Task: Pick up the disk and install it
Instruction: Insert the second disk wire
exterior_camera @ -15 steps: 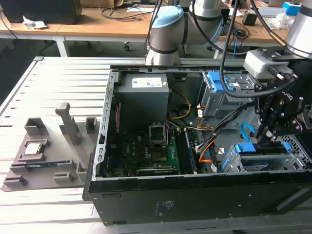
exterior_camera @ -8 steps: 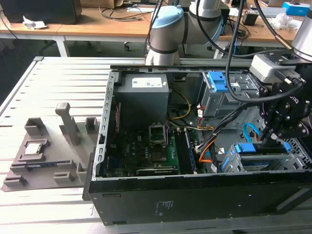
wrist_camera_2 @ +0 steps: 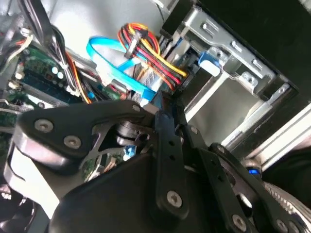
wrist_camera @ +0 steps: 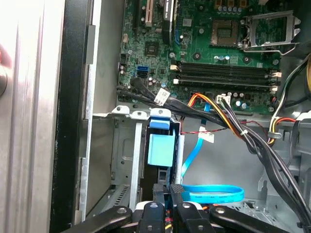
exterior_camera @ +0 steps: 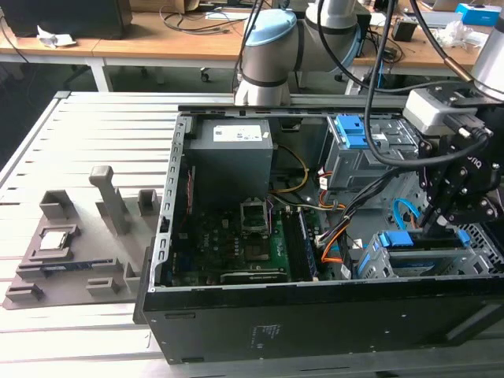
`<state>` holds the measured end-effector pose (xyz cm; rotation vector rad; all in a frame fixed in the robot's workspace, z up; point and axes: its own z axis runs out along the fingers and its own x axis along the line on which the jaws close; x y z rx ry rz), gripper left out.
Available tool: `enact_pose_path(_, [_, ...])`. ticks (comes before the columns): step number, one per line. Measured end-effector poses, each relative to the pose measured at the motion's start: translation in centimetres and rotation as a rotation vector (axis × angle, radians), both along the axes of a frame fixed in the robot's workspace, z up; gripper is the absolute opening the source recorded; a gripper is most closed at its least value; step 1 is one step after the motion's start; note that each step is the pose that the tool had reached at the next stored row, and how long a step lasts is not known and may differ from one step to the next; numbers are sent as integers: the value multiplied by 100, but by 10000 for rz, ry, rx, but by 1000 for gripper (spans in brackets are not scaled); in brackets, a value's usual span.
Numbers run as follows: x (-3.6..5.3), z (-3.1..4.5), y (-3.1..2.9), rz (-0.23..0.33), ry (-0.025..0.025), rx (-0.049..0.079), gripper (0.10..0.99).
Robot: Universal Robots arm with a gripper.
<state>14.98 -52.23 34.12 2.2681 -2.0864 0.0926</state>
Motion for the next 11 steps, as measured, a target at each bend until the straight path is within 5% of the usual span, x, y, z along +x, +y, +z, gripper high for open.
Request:
enact_pose_path(2, [-1, 9, -1, -1, 0, 189, 161])
enact_pose_path(11, [-1, -29, -49, -2, 0, 207, 161])
